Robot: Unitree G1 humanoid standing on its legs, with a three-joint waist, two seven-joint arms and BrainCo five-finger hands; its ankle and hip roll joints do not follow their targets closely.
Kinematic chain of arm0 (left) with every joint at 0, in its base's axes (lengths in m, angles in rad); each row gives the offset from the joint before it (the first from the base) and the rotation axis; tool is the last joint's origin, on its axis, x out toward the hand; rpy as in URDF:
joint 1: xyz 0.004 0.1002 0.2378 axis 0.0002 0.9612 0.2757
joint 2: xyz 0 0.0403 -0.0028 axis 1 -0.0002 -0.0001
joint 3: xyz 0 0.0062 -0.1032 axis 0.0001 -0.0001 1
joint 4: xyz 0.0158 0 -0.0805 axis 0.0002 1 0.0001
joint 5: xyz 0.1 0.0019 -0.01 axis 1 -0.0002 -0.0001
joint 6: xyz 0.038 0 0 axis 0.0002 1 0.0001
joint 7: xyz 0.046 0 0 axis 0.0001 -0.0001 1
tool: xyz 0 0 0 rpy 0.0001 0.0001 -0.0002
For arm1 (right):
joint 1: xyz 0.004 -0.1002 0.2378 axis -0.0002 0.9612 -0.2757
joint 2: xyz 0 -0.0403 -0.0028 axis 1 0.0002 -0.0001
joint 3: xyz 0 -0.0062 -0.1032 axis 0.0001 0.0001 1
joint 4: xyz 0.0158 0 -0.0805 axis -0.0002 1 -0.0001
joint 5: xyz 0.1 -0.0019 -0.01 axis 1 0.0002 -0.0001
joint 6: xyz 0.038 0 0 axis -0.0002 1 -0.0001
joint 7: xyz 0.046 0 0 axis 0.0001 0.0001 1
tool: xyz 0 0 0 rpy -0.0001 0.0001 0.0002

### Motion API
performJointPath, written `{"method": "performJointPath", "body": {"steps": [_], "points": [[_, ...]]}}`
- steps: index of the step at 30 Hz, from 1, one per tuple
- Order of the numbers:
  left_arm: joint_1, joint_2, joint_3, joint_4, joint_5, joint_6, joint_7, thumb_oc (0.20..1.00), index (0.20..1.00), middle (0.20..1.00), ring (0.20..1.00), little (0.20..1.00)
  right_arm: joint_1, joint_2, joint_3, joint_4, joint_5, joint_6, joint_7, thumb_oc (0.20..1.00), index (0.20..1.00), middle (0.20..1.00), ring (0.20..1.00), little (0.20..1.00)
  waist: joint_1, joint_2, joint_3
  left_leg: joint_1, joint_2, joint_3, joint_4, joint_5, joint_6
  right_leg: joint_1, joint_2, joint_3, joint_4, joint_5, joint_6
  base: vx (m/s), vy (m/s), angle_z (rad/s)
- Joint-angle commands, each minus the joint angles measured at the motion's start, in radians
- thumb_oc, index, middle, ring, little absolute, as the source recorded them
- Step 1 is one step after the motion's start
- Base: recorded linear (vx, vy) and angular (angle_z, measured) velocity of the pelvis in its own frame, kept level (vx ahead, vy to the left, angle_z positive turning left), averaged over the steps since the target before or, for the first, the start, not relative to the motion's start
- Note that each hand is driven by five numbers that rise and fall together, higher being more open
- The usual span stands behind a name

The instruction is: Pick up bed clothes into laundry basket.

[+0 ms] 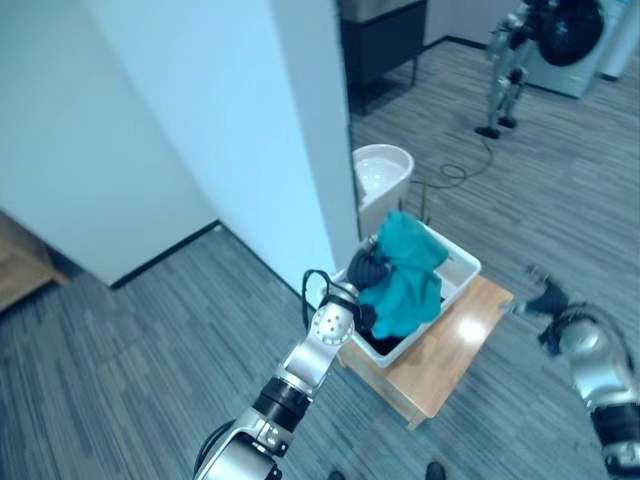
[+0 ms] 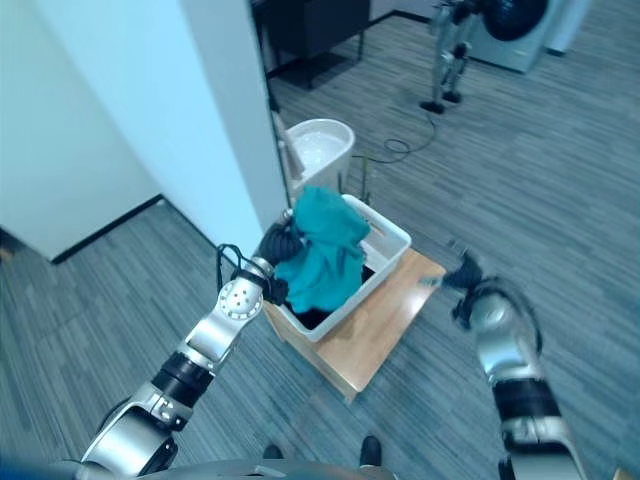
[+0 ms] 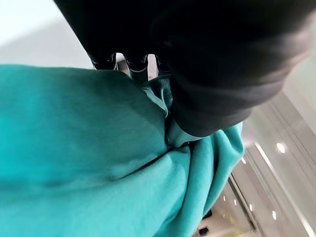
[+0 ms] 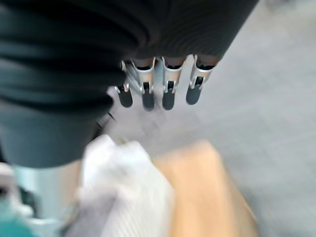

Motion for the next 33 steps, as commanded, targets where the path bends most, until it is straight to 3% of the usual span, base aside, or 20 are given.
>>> {"method": "performJointPath", "body": {"steps": [1, 4, 7, 11, 15, 16, 17, 20, 23, 26, 27, 28, 30, 31, 32, 33], "points": [[-0.171, 0.014, 0.008, 0.127, 0.115, -0.02, 0.079, 0.2, 0.2, 0.2, 0.2, 0.2, -0.008, 0.002, -0.027, 0.012, 0.043, -0.101, 0.0, 1.0, 1.0, 1.0, 1.0, 1.0, 0.006, -0.047, -0.056, -0.047, 0.08, 0.035, 0.005, 0.079, -0.062, 0.02, -0.04, -0.029, 0.016, -0.016, 0.004, 0.01, 0.002, -0.51], [-0.314, 0.118, 0.009, 0.327, 0.222, 0.06, 0.115, 0.2, 0.2, 0.2, 0.2, 0.2, 0.081, 0.05, -0.063, 0.045, 0.118, -0.139, 0.024, 1.0, 1.0, 1.0, 1.0, 1.0, -0.02, -0.046, -0.057, -0.064, 0.081, 0.048, 0.005, 0.077, -0.06, -0.015, -0.036, -0.004, 0.016, -0.006, -0.002, 0.0, 0.0, -0.35], [-0.391, 0.144, 0.024, 0.482, 0.241, 0.1, 0.134, 0.2, 0.2, 0.2, 0.2, 0.2, 0.122, 0.072, -0.094, 0.037, 0.156, -0.15, 0.052, 1.0, 1.0, 1.0, 1.0, 1.0, -0.042, -0.055, -0.055, -0.074, 0.081, 0.049, 0.005, 0.075, -0.059, -0.03, -0.032, 0.005, 0.016, -0.004, -0.006, 0.0, -0.009, -0.13], [-0.465, 0.144, 0.015, 0.643, 0.249, 0.109, 0.18, 0.2, 0.2, 0.2, 0.2, 0.2, 0.122, 0.091, -0.091, 0.041, 0.183, -0.166, 0.064, 1.0, 1.0, 1.0, 1.0, 1.0, -0.06, -0.067, -0.051, -0.099, 0.086, 0.052, 0.005, 0.078, -0.061, -0.061, -0.026, 0.022, 0.016, 0.004, -0.009, -0.03, -0.006, -0.11], [-0.539, 0.12, -0.073, 0.857, 0.28, 0.102, 0.248, 0.2, 0.2, 0.2, 0.2, 0.2, 0.097, 0.148, -0.078, 0.048, 0.234, -0.187, 0.09, 1.0, 1.0, 1.0, 1.0, 1.0, -0.078, -0.09, -0.052, -0.164, 0.098, 0.056, 0.005, 0.087, -0.067, -0.14, -0.015, 0.039, 0.016, 0.024, -0.015, -0.06, -0.014, -0.1], [-0.54, 0.119, -0.074, 0.86, 0.28, 0.1, 0.25, 0.385, 0.385, 0.385, 0.385, 0.385, 0.097, 0.148, -0.078, 0.049, 0.234, -0.187, 0.089, 1.0, 1.0, 1.0, 1.0, 1.0, -0.078, -0.091, -0.055, -0.168, 0.098, 0.056, 0.005, 0.087, -0.067, -0.144, -0.015, 0.039, 0.016, 0.025, -0.016, -0.07, -0.005, -0.15], [-0.545, 0.105, -0.069, 0.924, 0.256, 0.108, 0.274, 1.0, 1.0, 1.0, 1.0, 1.0, 0.093, 0.167, -0.065, 0.04, 0.245, -0.199, 0.093, 1.0, 1.0, 1.0, 1.0, 1.0, -0.085, -0.098, -0.046, -0.193, 0.102, 0.056, 0.005, 0.093, -0.068, -0.172, -0.013, 0.045, 0.016, 0.031, -0.014, -0.07, 0.0, -0.14], [-0.54, 0.085, -0.023, 0.951, 0.21, 0.102, 0.308, 1.0, 1.0, 1.0, 1.0, 1.0, 0.109, 0.178, -0.057, 0.033, 0.246, -0.212, 0.086, 1.0, 1.0, 1.0, 1.0, 1.0, -0.089, -0.103, -0.048, -0.212, 0.102, 0.055, 0.005, 0.095, -0.067, -0.194, -0.011, 0.05, 0.016, 0.035, -0.014, -0.04, -0.002, -0.08], [-0.511, 0.047, 0.046, 0.884, 0.138, 0.039, 0.306, 1.0, 1.0, 1.0, 1.0, 1.0, 0.117, 0.158, -0.073, 0.047, 0.263, -0.221, 0.077, 1.0, 1.0, 1.0, 1.0, 1.0, -0.09, -0.101, -0.042, -0.204, 0.096, 0.05, 0.005, 0.092, -0.065, -0.185, -0.012, 0.05, 0.016, 0.033, -0.013, 0.0, 0.0, 0.0], [-0.343, 0.031, 0.081, 0.573, 0.061, -0.097, 0.205, 1.0, 1.0, 1.0, 1.0, 1.0, 0.144, 0.077, -0.069, -0.051, 0.256, -0.245, 0.036, 1.0, 1.0, 1.0, 1.0, 1.0, -0.082, -0.086, -0.035, -0.166, 0.088, 0.043, 0.005, 0.086, -0.063, -0.14, -0.016, 0.043, 0.016, 0.024, -0.011, 0.03, 0.002, 0.0], [-0.343, 0.031, 0.081, 0.572, 0.061, -0.097, 0.205, 1.0, 1.0, 1.0, 1.0, 1.0, 0.144, 0.077, -0.069, -0.051, 0.256, -0.245, 0.036, 1.0, 1.0, 1.0, 1.0, 1.0, -0.082, -0.086, -0.035, -0.166, 0.088, 0.043, 0.005, 0.086, -0.063, -0.139, -0.016, 0.043, 0.016, 0.024, -0.011, 0.09, -0.006, 0.0], [-0.26, 0.029, 0.094, 0.398, 0.022, -0.134, 0.17, 1.0, 1.0, 1.0, 1.0, 1.0, 0.167, 0.046, -0.06, -0.126, 0.257, -0.279, -0.001, 1.0, 1.0, 1.0, 1.0, 1.0, -0.073, -0.076, -0.036, -0.144, 0.084, 0.045, 0.005, 0.081, -0.062, -0.114, -0.018, 0.037, 0.016, 0.018, -0.01, 0.05, -0.004, 0.04], [-0.225, 0.03, 0.098, 0.333, 0.001, -0.142, 0.148, 1.0, 1.0, 1.0, 1.0, 1.0, 0.175, 0.044, -0.062, -0.144, 0.265, -0.287, -0.017, 1.0, 1.0, 1.0, 1.0, 1.0, -0.07, -0.072, -0.037, -0.133, 0.083, 0.044, 0.005, 0.079, -0.061, -0.102, -0.018, 0.036, 0.016, 0.015, -0.011, 0.05, -0.008, 0.13], [-0.132, 0.006, 0.138, 0.187, -0.099, -0.16, 0.073, 1.0, 1.0, 1.0, 1.0, 1.0, 0.187, 0.044, -0.061, -0.186, 0.267, -0.305, -0.046, 1.0, 1.0, 1.0, 1.0, 1.0, -0.057, -0.062, -0.04, -0.114, 0.077, 0.043, 0.005, 0.075, -0.061, -0.081, -0.017, 0.031, 0.016, 0.009, -0.01, 0.05, -0.01, 0.18], [-0.128, 0.008, 0.137, 0.182, -0.101, -0.157, 0.071, 1.0, 1.0, 1.0, 1.0, 1.0, 0.189, 0.044, -0.06, -0.187, 0.267, -0.305, -0.046, 1.0, 1.0, 1.0, 1.0, 1.0, -0.057, -0.062, -0.042, -0.113, 0.078, 0.043, 0.005, 0.075, -0.061, -0.08, -0.016, 0.031, 0.016, 0.009, -0.01, 0.04, -0.02, 0.2], [-0.04, -0.034, 0.17, 0.071, -0.204, -0.171, -0.003, 1.0, 1.0, 1.0, 1.0, 1.0, 0.214, 0.056, -0.06, -0.224, 0.275, -0.318, -0.06, 1.0, 1.0, 1.0, 1.0, 1.0, -0.046, -0.054, -0.047, -0.101, 0.075, 0.044, 0.005, 0.076, -0.059, -0.067, -0.017, 0.028, 0.016, 0.009, -0.013, 0.01, -0.022, 0.19]]}}
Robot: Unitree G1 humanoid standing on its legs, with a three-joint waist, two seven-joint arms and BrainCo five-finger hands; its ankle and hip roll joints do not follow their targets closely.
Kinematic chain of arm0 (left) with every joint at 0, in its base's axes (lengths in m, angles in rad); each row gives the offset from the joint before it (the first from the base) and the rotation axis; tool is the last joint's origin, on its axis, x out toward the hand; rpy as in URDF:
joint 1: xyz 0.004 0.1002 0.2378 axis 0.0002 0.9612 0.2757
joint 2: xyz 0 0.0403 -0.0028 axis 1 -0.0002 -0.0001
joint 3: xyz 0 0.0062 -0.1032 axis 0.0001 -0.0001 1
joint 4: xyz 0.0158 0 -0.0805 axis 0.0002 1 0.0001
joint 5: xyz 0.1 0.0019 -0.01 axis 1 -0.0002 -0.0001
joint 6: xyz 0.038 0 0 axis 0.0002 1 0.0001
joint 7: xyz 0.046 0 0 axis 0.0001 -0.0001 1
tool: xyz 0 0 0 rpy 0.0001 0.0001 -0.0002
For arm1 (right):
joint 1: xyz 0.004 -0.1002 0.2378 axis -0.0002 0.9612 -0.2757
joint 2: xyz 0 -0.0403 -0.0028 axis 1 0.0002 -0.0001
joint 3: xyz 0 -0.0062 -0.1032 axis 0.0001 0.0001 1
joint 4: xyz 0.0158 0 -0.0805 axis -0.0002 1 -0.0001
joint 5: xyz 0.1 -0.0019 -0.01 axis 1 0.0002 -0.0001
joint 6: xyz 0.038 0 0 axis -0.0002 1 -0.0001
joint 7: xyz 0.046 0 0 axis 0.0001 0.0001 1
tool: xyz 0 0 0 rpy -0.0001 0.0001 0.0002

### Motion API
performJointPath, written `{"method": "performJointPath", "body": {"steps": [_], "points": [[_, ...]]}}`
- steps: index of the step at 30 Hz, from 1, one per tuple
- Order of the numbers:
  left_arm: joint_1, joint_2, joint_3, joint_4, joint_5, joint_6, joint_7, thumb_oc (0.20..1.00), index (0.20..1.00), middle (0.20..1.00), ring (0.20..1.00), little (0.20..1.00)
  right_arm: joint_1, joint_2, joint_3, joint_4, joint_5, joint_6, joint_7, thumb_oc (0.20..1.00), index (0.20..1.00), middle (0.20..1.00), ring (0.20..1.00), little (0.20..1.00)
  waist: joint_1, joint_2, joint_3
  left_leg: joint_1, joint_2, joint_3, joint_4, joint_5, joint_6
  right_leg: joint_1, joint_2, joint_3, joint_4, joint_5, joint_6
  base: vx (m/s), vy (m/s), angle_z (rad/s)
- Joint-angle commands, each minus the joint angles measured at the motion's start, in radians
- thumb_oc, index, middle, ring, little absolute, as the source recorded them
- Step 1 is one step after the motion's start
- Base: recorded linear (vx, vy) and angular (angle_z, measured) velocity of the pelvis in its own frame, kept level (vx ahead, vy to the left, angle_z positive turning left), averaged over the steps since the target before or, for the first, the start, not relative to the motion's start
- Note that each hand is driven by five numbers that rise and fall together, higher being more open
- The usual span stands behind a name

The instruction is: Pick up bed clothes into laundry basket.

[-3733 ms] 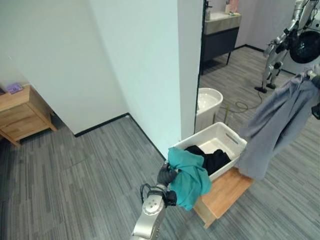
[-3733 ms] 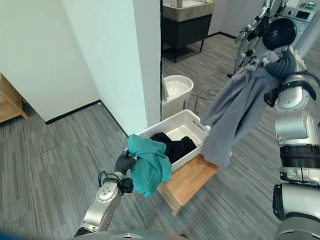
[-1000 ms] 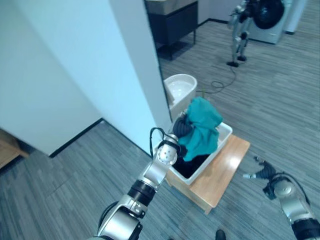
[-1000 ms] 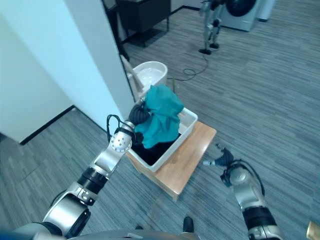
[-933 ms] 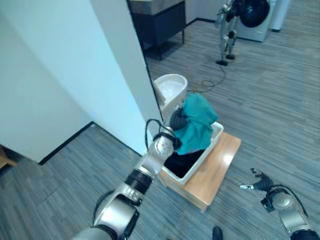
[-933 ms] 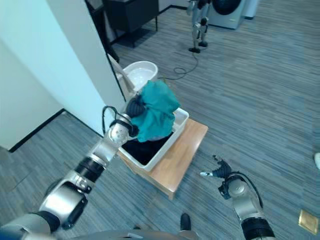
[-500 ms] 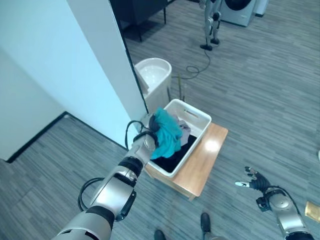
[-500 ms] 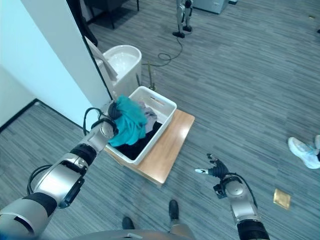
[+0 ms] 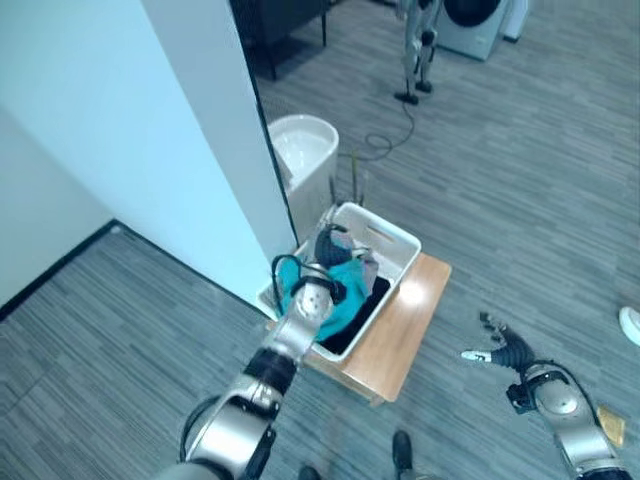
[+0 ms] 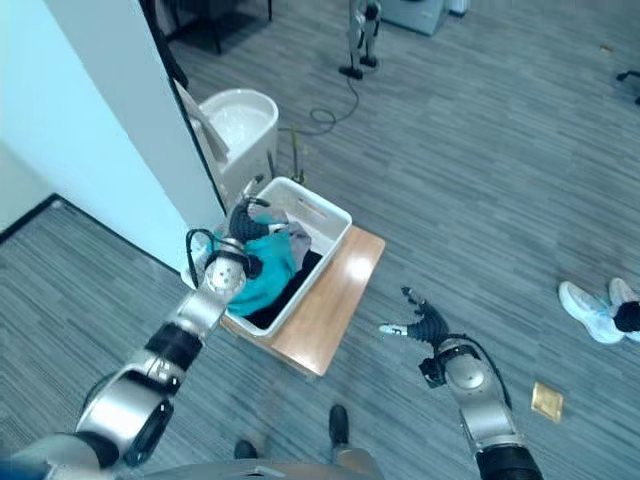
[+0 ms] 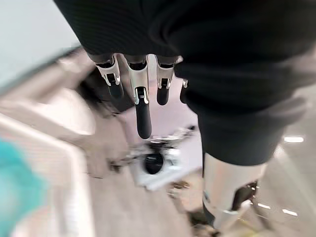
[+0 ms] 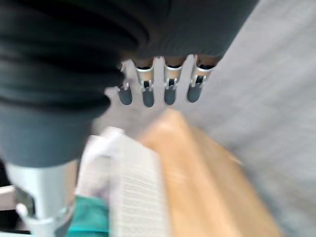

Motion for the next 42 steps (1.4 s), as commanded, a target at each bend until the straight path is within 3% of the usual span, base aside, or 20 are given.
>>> {"method": "performJointPath", "body": {"steps": [1, 6, 10, 16, 20, 22, 25, 27, 29, 42], "points": [[0.423, -0.068, 0.175, -0.19, -0.292, -0.013, -0.37, 1.0, 1.0, 1.0, 1.0, 1.0, 0.161, 0.167, -0.236, -0.052, 0.265, -0.069, 0.097, 1.0, 1.0, 1.0, 1.0, 1.0, 0.04, -0.02, 0.101, 0.065, -0.029, -0.175, 0.005, -0.042, 0.007, 0.118, -0.005, 0.167, 0.016, -0.041, 0.003, 0.03, -0.016, 0.15], [0.389, -0.091, 0.169, -0.203, -0.276, 0.02, -0.357, 1.0, 1.0, 1.0, 1.0, 1.0, 0.184, 0.168, -0.244, -0.047, 0.283, -0.086, 0.124, 1.0, 1.0, 1.0, 1.0, 1.0, 0.031, -0.011, 0.069, 0.069, -0.003, -0.179, 0.005, -0.029, -0.026, 0.119, 0.002, 0.153, 0.016, -0.038, -0.013, -0.09, -0.052, -0.09], [0.394, -0.116, 0.137, -0.201, -0.287, 0.005, -0.351, 1.0, 1.0, 1.0, 1.0, 1.0, 0.115, 0.216, -0.171, -0.072, 0.247, -0.105, 0.049, 1.0, 1.0, 1.0, 1.0, 1.0, 0.061, -0.005, 0.033, 0.088, 0.0, -0.203, 0.005, -0.024, -0.027, 0.133, 0.003, 0.129, 0.016, -0.031, -0.021, -0.04, -0.02, 0.21], [0.354, -0.094, 0.091, -0.246, -0.304, -0.02, -0.341, 1.0, 1.0, 1.0, 1.0, 1.0, 0.063, 0.173, -0.161, -0.117, 0.219, -0.109, 0.013, 1.0, 1.0, 1.0, 1.0, 1.0, 0.081, -0.005, -0.009, 0.116, 0.008, -0.21, 0.005, -0.022, -0.042, 0.166, 0.004, 0.108, 0.016, -0.034, -0.029, -0.05, -0.001, 0.06], [0.319, -0.058, 0.064, -0.295, -0.25, 0.0, -0.317, 1.0, 1.0, 1.0, 1.0, 1.0, 0.048, 0.132, -0.176, -0.149, 0.184, -0.103, -0.031, 1.0, 1.0, 1.0, 1.0, 1.0, 0.085, -0.004, -0.033, 0.131, 0.012, -0.215, 0.005, -0.02, -0.045, 0.185, 0.006, 0.098, 0.016, -0.037, -0.032, -0.03, 0.009, 0.0], [0.309, -0.015, 0.05, -0.336, -0.157, 0.019, -0.272, 1.0, 1.0, 1.0, 1.0, 1.0, 0.068, 0.144, -0.181, -0.161, 0.177, -0.094, -0.051, 1.0, 1.0, 1.0, 1.0, 1.0, 0.089, -0.002, -0.039, 0.135, 0.015, -0.217, 0.005, -0.015, -0.047, 0.192, 0.008, 0.092, 0.016, -0.036, -0.035, -0.06, 0.015, 0.04], [0.307, -0.015, 0.038, -0.323, -0.129, 0.032, -0.268, 1.0, 1.0, 1.0, 1.0, 1.0, 0.074, 0.179, -0.155, -0.162, 0.185, -0.092, -0.051, 1.0, 1.0, 1.0, 1.0, 1.0, 0.091, -0.002, -0.041, 0.136, 0.017, -0.217, 0.005, -0.012, -0.049, 0.194, 0.01, 0.09, 0.016, -0.036, -0.037, -0.03, 0.004, 0.1], [0.312, -0.031, 0.021, -0.286, -0.097, 0.051, -0.248, 1.0, 1.0, 1.0, 1.0, 1.0, 0.07, 0.288, -0.099, -0.151, 0.26, -0.085, -0.03, 1.0, 1.0, 1.0, 1.0, 1.0, 0.094, 0.0, -0.045, 0.138, 0.021, -0.217, 0.005, -0.011, -0.051, 0.199, 0.012, 0.089, 0.016, -0.037, -0.039, -0.03, 0.003, 0.07], [0.318, -0.04, 0.022, -0.26, -0.086, 0.051, -0.238, 1.0, 1.0, 1.0, 1.0, 1.0, 0.059, 0.309, -0.09, -0.133, 0.258, -0.094, -0.048, 1.0, 1.0, 1.0, 1.0, 1.0, 0.096, -0.001, -0.048, 0.138, 0.023, -0.218, 0.005, -0.009, -0.052, 0.201, 0.014, 0.089, 0.016, -0.038, -0.042, -0.02, -0.004, 0.01], [0.345, -0.073, 0.01, -0.209, -0.101, 0.036, -0.222, 1.0, 1.0, 1.0, 1.0, 1.0, 0.077, 0.337, -0.042, -0.078, 0.248, -0.115, -0.068, 1.0, 1.0, 1.0, 1.0, 1.0, 0.103, -0.002, -0.062, 0.143, 0.033, -0.217, 0.005, -0.003, -0.055, 0.206, 0.027, 0.091, 0.016, -0.041, -0.055, 0.0, -0.002, 0.0]]}}
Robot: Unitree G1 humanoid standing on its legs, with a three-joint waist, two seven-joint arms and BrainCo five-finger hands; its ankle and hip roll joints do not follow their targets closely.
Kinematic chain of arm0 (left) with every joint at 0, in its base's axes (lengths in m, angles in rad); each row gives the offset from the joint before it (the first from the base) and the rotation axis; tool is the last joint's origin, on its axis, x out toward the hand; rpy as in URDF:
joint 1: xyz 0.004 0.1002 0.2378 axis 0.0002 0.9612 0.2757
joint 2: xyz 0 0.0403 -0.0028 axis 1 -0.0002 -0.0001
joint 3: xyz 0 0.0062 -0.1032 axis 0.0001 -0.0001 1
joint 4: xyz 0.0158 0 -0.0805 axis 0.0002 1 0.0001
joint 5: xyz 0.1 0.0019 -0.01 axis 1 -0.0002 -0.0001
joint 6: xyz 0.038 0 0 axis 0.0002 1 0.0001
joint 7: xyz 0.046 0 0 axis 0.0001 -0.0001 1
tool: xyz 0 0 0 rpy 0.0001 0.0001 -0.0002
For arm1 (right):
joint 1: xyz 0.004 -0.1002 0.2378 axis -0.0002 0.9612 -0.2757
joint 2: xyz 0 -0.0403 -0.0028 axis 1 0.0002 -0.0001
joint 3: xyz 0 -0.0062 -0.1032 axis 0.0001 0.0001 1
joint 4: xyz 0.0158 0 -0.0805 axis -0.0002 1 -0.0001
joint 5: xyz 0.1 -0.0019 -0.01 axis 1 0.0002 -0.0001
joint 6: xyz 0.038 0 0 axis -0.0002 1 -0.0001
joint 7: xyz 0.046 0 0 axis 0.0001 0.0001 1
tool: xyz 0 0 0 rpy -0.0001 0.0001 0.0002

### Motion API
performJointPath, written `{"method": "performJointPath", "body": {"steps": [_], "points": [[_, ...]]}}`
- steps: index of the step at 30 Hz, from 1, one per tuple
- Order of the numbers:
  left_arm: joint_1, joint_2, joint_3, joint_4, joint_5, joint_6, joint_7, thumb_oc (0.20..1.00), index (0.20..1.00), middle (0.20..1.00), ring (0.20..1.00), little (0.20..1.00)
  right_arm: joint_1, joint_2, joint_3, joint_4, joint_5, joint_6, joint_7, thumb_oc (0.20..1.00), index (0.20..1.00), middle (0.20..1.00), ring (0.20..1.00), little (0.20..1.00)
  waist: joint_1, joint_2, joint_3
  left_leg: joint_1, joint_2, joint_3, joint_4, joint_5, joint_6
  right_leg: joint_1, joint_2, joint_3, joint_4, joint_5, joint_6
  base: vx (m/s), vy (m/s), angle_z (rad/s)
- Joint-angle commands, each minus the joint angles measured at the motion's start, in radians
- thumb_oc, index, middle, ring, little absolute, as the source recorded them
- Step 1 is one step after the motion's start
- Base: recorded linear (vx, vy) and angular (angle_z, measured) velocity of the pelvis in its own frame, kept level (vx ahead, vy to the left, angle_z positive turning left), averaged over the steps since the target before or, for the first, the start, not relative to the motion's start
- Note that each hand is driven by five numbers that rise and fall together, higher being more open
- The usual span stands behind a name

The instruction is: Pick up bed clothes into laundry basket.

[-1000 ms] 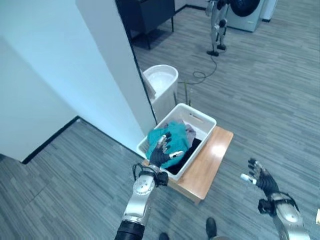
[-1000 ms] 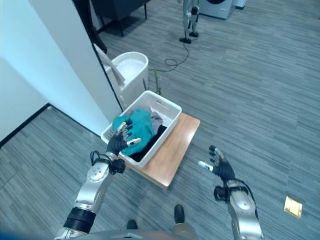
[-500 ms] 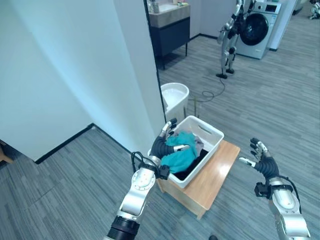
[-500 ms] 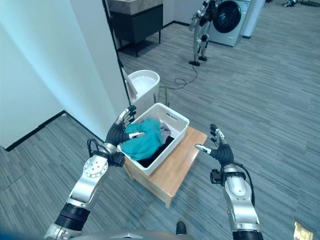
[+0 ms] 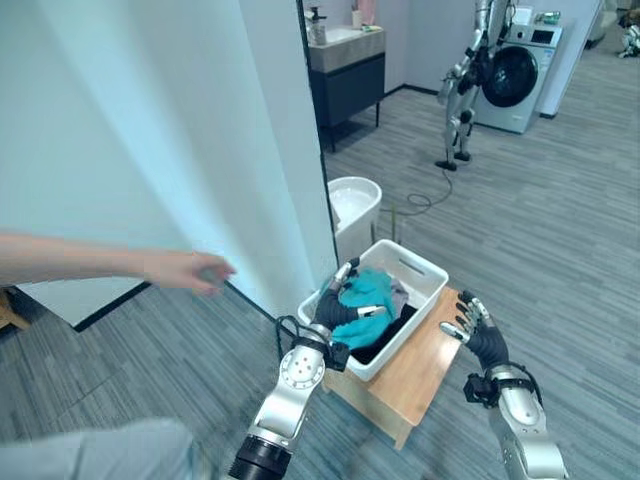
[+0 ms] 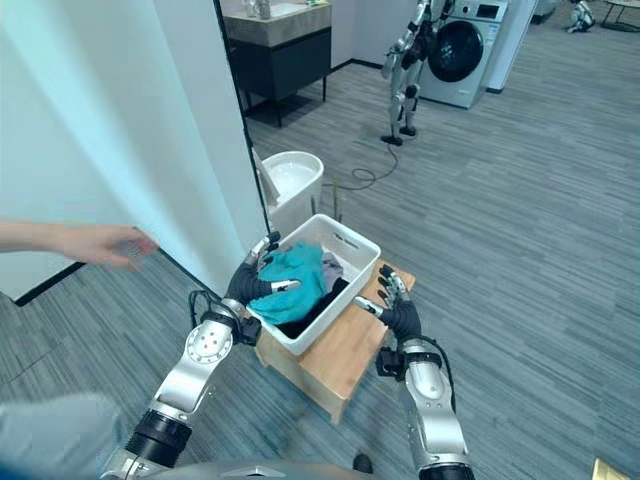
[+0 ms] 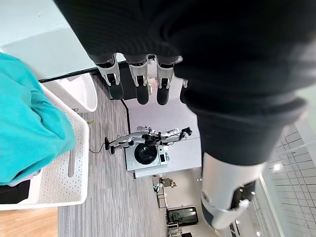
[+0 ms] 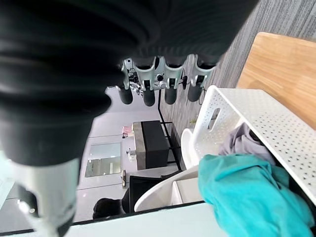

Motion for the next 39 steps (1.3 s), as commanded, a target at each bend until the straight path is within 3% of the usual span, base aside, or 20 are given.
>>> {"method": "performJointPath", "body": {"steps": [1, 11, 20, 33, 35, 36, 38, 39], "points": [[-0.06, -0.017, -0.005, 0.078, -0.006, -0.065, 0.013, 1.0, 1.0, 1.0, 1.0, 1.0, 0.011, 0.002, -0.031, 0.004, 0.017, -0.066, -0.01, 1.0, 1.0, 1.0, 1.0, 1.0, 0.019, -0.039, -0.082, -0.026, 0.015, -0.032, 0.006, 0.028, -0.023, 0.017, 0.001, 0.079, 0.015, -0.028, -0.054, 0.0, -0.035, 0.0], [-0.023, -0.022, -0.016, 0.087, -0.031, -0.088, 0.019, 1.0, 1.0, 1.0, 1.0, 1.0, 0.007, -0.007, -0.009, 0.001, 0.013, -0.077, -0.004, 1.0, 1.0, 1.0, 1.0, 1.0, 0.019, -0.03, -0.076, -0.029, 0.019, -0.034, 0.006, 0.033, -0.026, 0.022, 0.008, 0.07, 0.015, -0.034, -0.057, 0.0, 0.0, 0.0], [0.054, -0.003, 0.052, 0.053, -0.074, -0.099, 0.027, 1.0, 1.0, 1.0, 1.0, 1.0, -0.011, -0.05, 0.036, 0.009, -0.053, -0.08, -0.008, 1.0, 1.0, 1.0, 1.0, 1.0, 0.051, -0.025, -0.072, -0.041, 0.025, -0.059, 0.006, 0.052, -0.035, 0.031, 0.013, 0.047, 0.015, -0.039, -0.065, -0.02, -0.043, 0.04], [0.234, 0.048, 0.205, -0.064, -0.122, -0.13, 0.057, 1.0, 1.0, 1.0, 1.0, 1.0, -0.097, -0.081, 0.135, -0.056, -0.1, -0.106, -0.026, 1.0, 1.0, 1.0, 1.0, 1.0, 0.174, -0.017, -0.041, -0.087, 0.046, -0.144, 0.006, 0.132, -0.074, 0.049, 0.02, -0.062, 0.015, -0.054, -0.076, -0.04, -0.057, 0.27], [0.26, 0.054, 0.238, -0.092, -0.129, -0.158, 0.063, 1.0, 1.0, 1.0, 1.0, 1.0, -0.113, -0.087, 0.167, -0.058, -0.11, -0.108, -0.024, 1.0, 1.0, 1.0, 1.0, 1.0, 0.205, -0.022, -0.026, -0.112, 0.045, -0.157, 0.006, 0.147, -0.084, 0.048, 0.007, -0.093, 0.015, -0.058, -0.075, -0.11, -0.008, 0.22], [0.253, 0.055, 0.238, -0.102, -0.132, -0.163, 0.058, 1.0, 1.0, 1.0, 1.0, 1.0, -0.127, -0.093, 0.161, -0.05, -0.114, -0.111, -0.032, 1.0, 1.0, 1.0, 1.0, 1.0, 0.204, -0.025, -0.015, -0.127, 0.053, -0.111, 0.006, 0.161, -0.088, 0.043, -0.007, -0.126, 0.015, -0.054, -0.072, -0.19, 0.056, 0.18], [0.229, 0.058, 0.235, -0.114, -0.127, -0.161, 0.045, 1.0, 1.0, 1.0, 1.0, 1.0, -0.155, -0.098, 0.149, -0.016, -0.119, -0.115, -0.049, 1.0, 1.0, 1.0, 1.0, 1.0, 0.17, -0.031, -0.002, -0.132, 0.111, 0.113, 0.033, 0.168, -0.082, 0.036, -0.047, -0.23, 0.015, -0.049, -0.061, -0.22, 0.071, 0.51], [0.227, 0.059, 0.236, -0.114, -0.127, -0.161, 0.045, 1.0, 1.0, 1.0, 1.0, 1.0, -0.157, -0.098, 0.149, -0.014, -0.119, -0.116, -0.049, 1.0, 1.0, 1.0, 1.0, 1.0, 0.169, -0.031, -0.001, -0.135, 0.111, 0.113, 0.035, 0.17, -0.081, 0.035, -0.047, -0.23, 0.015, -0.047, -0.061, -0.15, 0.015, 1.72]]}}
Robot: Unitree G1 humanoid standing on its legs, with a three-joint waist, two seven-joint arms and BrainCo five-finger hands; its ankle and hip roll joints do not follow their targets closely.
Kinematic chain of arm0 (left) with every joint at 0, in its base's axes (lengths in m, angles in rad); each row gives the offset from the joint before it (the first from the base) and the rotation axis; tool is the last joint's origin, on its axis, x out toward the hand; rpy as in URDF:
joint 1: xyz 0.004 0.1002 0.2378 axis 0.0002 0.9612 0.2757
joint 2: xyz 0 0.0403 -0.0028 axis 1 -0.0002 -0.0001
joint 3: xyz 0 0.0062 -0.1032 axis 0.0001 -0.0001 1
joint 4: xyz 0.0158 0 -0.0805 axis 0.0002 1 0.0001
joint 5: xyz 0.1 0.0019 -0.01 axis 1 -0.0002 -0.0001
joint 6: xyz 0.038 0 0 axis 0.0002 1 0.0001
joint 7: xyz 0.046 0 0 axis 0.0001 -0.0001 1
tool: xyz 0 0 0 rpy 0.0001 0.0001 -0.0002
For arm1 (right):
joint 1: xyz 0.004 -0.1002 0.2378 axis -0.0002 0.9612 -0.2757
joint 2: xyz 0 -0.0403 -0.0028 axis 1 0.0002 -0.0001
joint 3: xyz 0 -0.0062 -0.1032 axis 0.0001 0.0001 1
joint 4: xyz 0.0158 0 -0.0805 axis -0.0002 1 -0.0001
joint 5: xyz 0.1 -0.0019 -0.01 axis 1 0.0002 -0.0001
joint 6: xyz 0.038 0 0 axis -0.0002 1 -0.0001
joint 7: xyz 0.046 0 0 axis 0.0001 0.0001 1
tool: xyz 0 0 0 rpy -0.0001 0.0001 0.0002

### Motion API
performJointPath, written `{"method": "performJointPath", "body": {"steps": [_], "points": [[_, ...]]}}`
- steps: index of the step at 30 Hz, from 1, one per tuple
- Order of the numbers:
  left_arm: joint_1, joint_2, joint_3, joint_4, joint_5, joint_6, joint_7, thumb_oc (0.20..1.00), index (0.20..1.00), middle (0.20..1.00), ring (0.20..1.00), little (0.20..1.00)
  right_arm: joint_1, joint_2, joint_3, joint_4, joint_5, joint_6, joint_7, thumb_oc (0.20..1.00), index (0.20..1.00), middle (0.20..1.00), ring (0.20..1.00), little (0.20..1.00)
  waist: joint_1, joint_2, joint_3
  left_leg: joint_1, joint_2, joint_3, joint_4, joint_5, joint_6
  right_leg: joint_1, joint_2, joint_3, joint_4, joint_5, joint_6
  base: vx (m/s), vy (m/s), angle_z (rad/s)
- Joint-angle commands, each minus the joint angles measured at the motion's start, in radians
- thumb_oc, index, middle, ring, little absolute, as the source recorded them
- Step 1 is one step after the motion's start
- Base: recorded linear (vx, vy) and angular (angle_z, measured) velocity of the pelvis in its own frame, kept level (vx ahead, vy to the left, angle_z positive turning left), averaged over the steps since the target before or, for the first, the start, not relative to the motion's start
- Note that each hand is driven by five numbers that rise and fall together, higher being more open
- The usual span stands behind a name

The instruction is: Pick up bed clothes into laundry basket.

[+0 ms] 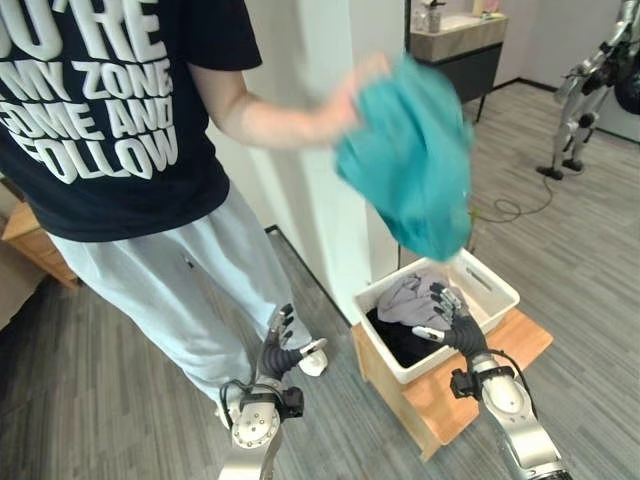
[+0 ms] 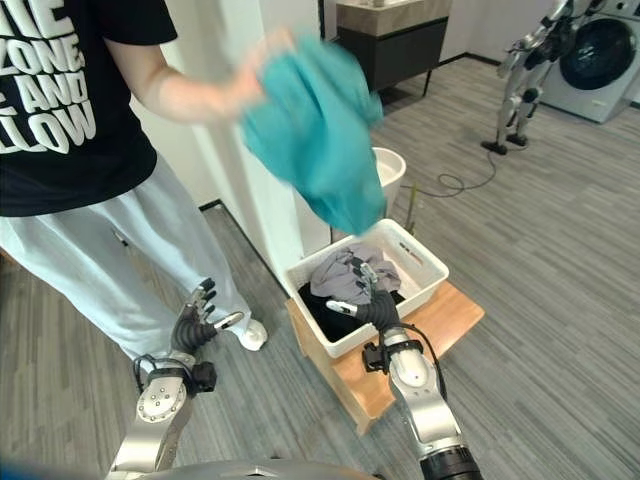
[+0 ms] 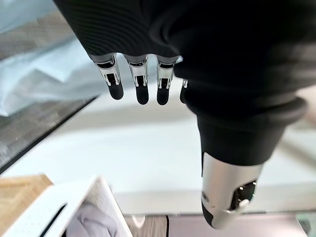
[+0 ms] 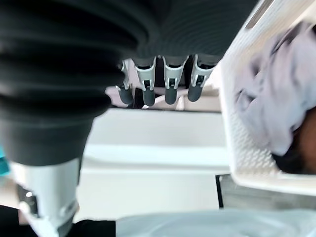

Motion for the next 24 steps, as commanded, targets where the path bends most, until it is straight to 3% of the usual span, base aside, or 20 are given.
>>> {"method": "performJointPath", "body": {"steps": [1, 3, 5, 6, 7, 8, 9, 11, 12, 15, 16, 17, 18, 19, 20, 21, 22, 23, 24], "points": [[-0.086, 0.061, 0.023, -0.057, -0.027, -0.084, -0.009, 1.0, 1.0, 1.0, 1.0, 1.0, -0.086, 0.012, -0.048, 0.006, -0.03, -0.074, -0.027, 1.0, 1.0, 1.0, 1.0, 1.0, -0.046, -0.076, -0.033, -0.004, 0.157, 0.422, 0.012, 0.081, -0.008, -0.018, -0.063, -0.042, 0.014, -0.006, -0.044, -0.13, -0.002, 2.65], [-0.124, 0.075, 0.021, -0.068, -0.028, -0.078, -0.02, 1.0, 1.0, 1.0, 1.0, 1.0, -0.096, 0.014, -0.066, 0.017, -0.022, -0.077, -0.03, 1.0, 1.0, 1.0, 1.0, 1.0, -0.103, -0.074, -0.043, 0.062, 0.222, 0.687, 0.038, 0.049, 0.018, 0.007, -0.096, -0.188, 0.014, -0.005, -0.032, -0.13, -0.001, 2.69], [-0.128, 0.083, 0.015, -0.079, -0.008, -0.082, -0.015, 1.0, 1.0, 1.0, 1.0, 1.0, -0.085, 0.01, -0.081, 0.008, -0.02, -0.072, -0.028, 1.0, 1.0, 1.0, 1.0, 1.0, -0.141, -0.066, -0.059, 0.157, 0.229, 0.833, 0.041, 0.023, 0.02, 0.055, -0.108, -0.304, 0.014, -0.009, -0.016, 0.01, 0.062, 1.68], [-0.13, 0.084, 0.016, -0.086, -0.005, -0.084, -0.014, 1.0, 1.0, 1.0, 1.0, 1.0, -0.084, 0.014, -0.085, 0.003, -0.02, -0.069, -0.028, 1.0, 1.0, 1.0, 1.0, 1.0, -0.145, -0.069, -0.064, 0.174, 0.24, 0.881, 0.041, 0.025, 0.022, 0.073, -0.112, -0.347, 0.014, -0.009, -0.014, 0.02, 0.07, 1.68], [-0.129, 0.085, 0.016, -0.086, -0.004, -0.085, -0.014, 1.0, 1.0, 1.0, 1.0, 1.0, -0.083, 0.015, -0.085, 0.001, -0.02, -0.069, -0.028, 1.0, 1.0, 1.0, 1.0, 1.0, -0.148, -0.069, -0.061, 0.175, 0.24, 0.877, 0.042, 0.025, 0.022, 0.077, -0.112, -0.351, 0.014, -0.01, -0.013, -0.04, 0.142, 1.92], [-0.14, 0.088, 0.02, -0.1, -0.013, -0.086, -0.015, 1.0, 1.0, 1.0, 1.0, 1.0, -0.089, 0.021, -0.098, -0.002, -0.018, -0.064, -0.026, 1.0, 1.0, 1.0, 1.0, 1.0, -0.151, -0.081, -0.074, 0.201, 0.271, 0.959, 0.046, 0.028, 0.029, 0.093, -0.118, -0.418, 0.014, -0.009, -0.009, -0.02, 0.124, 1.61], [-0.136, 0.088, 0.023, -0.102, -0.014, -0.088, -0.016, 1.0, 1.0, 1.0, 1.0, 1.0, -0.09, 0.023, -0.101, -0.001, -0.018, -0.06, -0.023, 1.0, 1.0, 1.0, 1.0, 1.0, -0.154, -0.086, -0.077, 0.212, 0.273, 0.975, 0.048, 0.025, 0.027, 0.099, -0.114, -0.428, 0.014, -0.009, -0.007, -0.01, 0.126, 1.46], [-0.131, 0.086, 0.027, -0.102, -0.02, -0.092, -0.018, 1.0, 1.0, 1.0, 1.0, 1.0, -0.092, 0.029, -0.1, 0.0, -0.019, -0.058, -0.022, 1.0, 1.0, 1.0, 1.0, 1.0, -0.153, -0.093, -0.083, 0.223, 0.288, 0.996, 0.04, 0.039, 0.025, 0.103, -0.114, -0.442, 0.014, -0.012, 0.002, 0.04, 0.155, 1.38], [-0.114, 0.089, 0.064, -0.099, -0.031, -0.084, -0.028, 1.0, 1.0, 1.0, 1.0, 1.0, -0.154, 0.069, -0.12, -0.117, -0.037, 0.144, -0.003, 1.0, 1.0, 1.0, 1.0, 1.0, -0.158, -0.105, -0.092, 0.222, 0.272, 0.995, 0.025, 0.028, 0.027, 0.108, -0.11, -0.433, 0.014, -0.013, 0.013, 0.06, 0.228, 0.62], [-0.097, 0.104, 0.089, -0.132, -0.05, -0.082, -0.029, 1.0, 1.0, 1.0, 1.0, 1.0, -0.102, 0.078, -0.093, -0.221, 0.011, 0.115, 0.049, 1.0, 1.0, 1.0, 1.0, 1.0, -0.148, -0.118, -0.091, 0.192, 0.256, 0.972, 0.026, 0.026, 0.036, 0.114, -0.123, -0.445, 0.014, -0.008, 0.03, 0.04, 0.304, 0.06], [-0.074, 0.108, 0.09, -0.133, -0.056, -0.09, -0.039, 1.0, 1.0, 1.0, 1.0, 1.0, -0.092, 0.072, -0.097, -0.242, -0.006, 0.121, 0.057, 1.0, 1.0, 1.0, 1.0, 1.0, -0.127, -0.129, -0.087, 0.17, 0.226, 0.929, 0.01, 0.019, 0.049, 0.136, -0.141, -0.465, 0.02, -0.001, 0.056, 0.13, 0.484, 0.36], [-0.065, 0.113, 0.096, -0.153, -0.07, -0.101, -0.055, 1.0, 1.0, 1.0, 1.0, 1.0, -0.088, 0.08, -0.099, -0.244, -0.017, 0.129, 0.065, 1.0, 1.0, 1.0, 1.0, 1.0, -0.116, -0.141, -0.085, 0.157, 0.179, 0.866, -0.025, 0.011, 0.068, 0.156, -0.184, -0.493, 0.071, 0.032, 0.096, 0.14, 0.445, 0.69], [-0.065, 0.115, 0.096, -0.154, -0.071, -0.101, -0.056, 1.0, 1.0, 1.0, 1.0, 1.0, -0.088, 0.082, -0.1, -0.245, -0.018, 0.13, 0.065, 1.0, 1.0, 1.0, 1.0, 1.0, -0.123, -0.144, -0.085, 0.154, 0.171, 0.859, -0.025, 0.008, 0.072, 0.155, -0.195, -0.499, 0.082, 0.028, 0.102, 0.21, 0.432, 1.0], [-0.075, 0.113, 0.095, -0.17, -0.082, -0.104, -0.074, 1.0, 1.0, 1.0, 1.0, 1.0, -0.091, 0.1, -0.106, -0.237, -0.026, 0.148, 0.071, 1.0, 1.0, 1.0, 1.0, 1.0, -0.116, -0.153, -0.086, 0.147, 0.143, 0.807, -0.034, -0.015, 0.085, 0.16, -0.262, -0.498, 0.182, 0.088, 0.139, 0.12, 0.222, 0.98], [-0.076, 0.115, 0.095, -0.17, -0.083, -0.103, -0.074, 1.0, 1.0, 1.0, 1.0, 1.0, -0.092, 0.101, -0.106, -0.238, -0.026, 0.149, 0.072, 1.0, 1.0, 1.0, 1.0, 1.0, -0.122, -0.158, -0.086, 0.144, 0.135, 0.802, -0.034, -0.018, 0.089, 0.158, -0.273, -0.502, 0.194, 0.084, 0.144, 0.25, 0.28, 1.02], [-0.123, 0.116, 0.084, -0.171, -0.099, -0.103, -0.085, 1.0, 1.0, 1.0, 1.0, 1.0, -0.101, 0.13, -0.118, -0.226, -0.026, 0.168, 0.061, 1.0, 1.0, 1.0, 1.0, 1.0, -0.141, -0.168, -0.083, 0.127, 0.12, 0.735, -0.039, -0.035, 0.093, 0.114, -0.314, -0.376, 0.275, 0.176, 0.162, 0.12, 0.101, 1.17], [-0.127, 0.117, 0.085, -0.168, -0.099, -0.103, -0.085, 1.0, 1.0, 1.0, 1.0, 1.0, -0.104, 0.132, -0.119, -0.225, -0.026, 0.169, 0.06, 1.0, 1.0, 1.0, 1.0, 1.0, -0.141, -0.17, -0.085, 0.122, 0.117, 0.735, -0.038, -0.036, 0.095, 0.105, -0.319, -0.373, 0.283, 0.175, 0.163, 0.13, 0.105, 1.43], [-0.155, 0.113, 0.085, -0.166, -0.113, -0.096, -0.091, 1.0, 1.0, 1.0, 1.0, 1.0, -0.116, 0.151, -0.119, -0.211, -0.02, 0.174, 0.05, 1.0, 1.0, 1.0, 1.0, 1.0, -0.145, -0.176, -0.09, 0.098, 0.111, 0.724, -0.04, -0.026, 0.103, 0.084, -0.297, -0.288, 0.281, 0.174, 0.15, 0.08, 0.106, 1.93], [-0.191, 0.116, 0.081, -0.156, -0.12, -0.092, -0.085, 1.0, 1.0, 1.0, 1.0, 1.0, -0.108, 0.174, -0.119, -0.213, -0.006, 0.174, 0.032, 1.0, 1.0, 1.0, 1.0, 1.0, -0.163, -0.171, -0.101, 0.074, 0.108, 0.678, -0.041, -0.025, 0.103, 0.023, -0.219, -0.109, 0.295, 0.105, 0.103, 0.28, 0.267, 1.77]]}}
